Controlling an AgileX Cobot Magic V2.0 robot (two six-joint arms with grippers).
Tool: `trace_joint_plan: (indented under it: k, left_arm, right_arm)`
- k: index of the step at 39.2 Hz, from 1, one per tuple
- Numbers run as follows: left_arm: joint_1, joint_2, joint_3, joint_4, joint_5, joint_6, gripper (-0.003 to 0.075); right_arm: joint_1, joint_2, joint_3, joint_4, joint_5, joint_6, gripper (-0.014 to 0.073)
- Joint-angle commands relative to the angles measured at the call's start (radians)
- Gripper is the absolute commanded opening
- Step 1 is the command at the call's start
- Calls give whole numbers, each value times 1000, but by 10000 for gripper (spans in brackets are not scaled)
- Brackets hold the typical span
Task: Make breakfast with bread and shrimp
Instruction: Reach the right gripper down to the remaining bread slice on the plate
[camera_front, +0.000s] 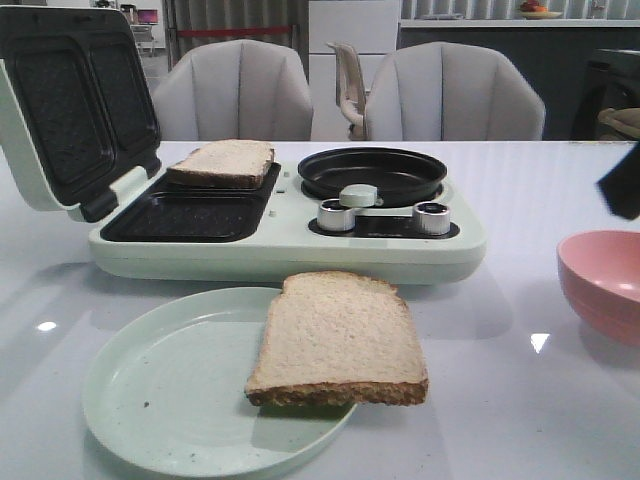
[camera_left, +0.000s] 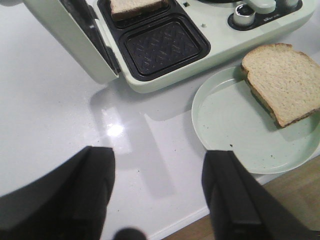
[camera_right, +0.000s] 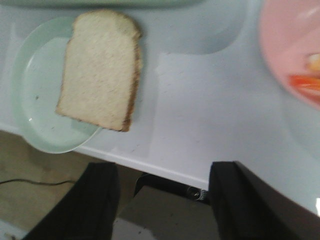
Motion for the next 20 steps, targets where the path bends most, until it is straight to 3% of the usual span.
trace_joint_plan:
  k: [1,9,20]
  left_arm:
    - [-7,-4,-23,3,-89,1,446]
    - [-7,-4,-23,2,-97,1,446]
    - [-7,-4,-23,2,-97,1,446]
  right_arm:
    - [85,89,-38,146,-65,-72,504]
    - [203,349,-61,237,-198,-78,504]
    - [203,606,-241,241,-118,-81,504]
